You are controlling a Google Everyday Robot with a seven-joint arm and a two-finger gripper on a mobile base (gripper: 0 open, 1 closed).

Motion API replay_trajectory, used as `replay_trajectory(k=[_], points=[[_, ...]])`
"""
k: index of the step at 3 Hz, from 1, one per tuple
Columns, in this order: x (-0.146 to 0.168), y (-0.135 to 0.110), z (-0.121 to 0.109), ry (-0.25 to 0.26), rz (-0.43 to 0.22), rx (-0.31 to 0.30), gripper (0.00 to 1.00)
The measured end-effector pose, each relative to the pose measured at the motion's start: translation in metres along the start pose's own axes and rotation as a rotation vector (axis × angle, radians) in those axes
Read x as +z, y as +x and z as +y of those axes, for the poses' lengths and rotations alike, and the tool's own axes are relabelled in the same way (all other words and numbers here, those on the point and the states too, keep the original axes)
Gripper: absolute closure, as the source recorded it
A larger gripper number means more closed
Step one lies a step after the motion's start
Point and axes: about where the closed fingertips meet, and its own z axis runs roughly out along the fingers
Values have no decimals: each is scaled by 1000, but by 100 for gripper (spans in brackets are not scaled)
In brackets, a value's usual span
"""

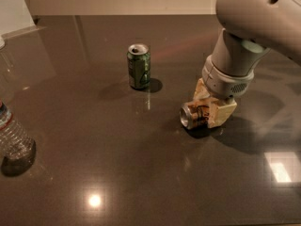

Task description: Place orange can upright

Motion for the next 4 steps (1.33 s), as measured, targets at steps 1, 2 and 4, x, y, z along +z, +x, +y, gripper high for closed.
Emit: replay_trajectory(k=[1,2,4], points=[[-14,0,-6,38,30,-45,85],[-32,0,-18,119,88,-133,100],[-61,-2,-30,386,174,-399,100]])
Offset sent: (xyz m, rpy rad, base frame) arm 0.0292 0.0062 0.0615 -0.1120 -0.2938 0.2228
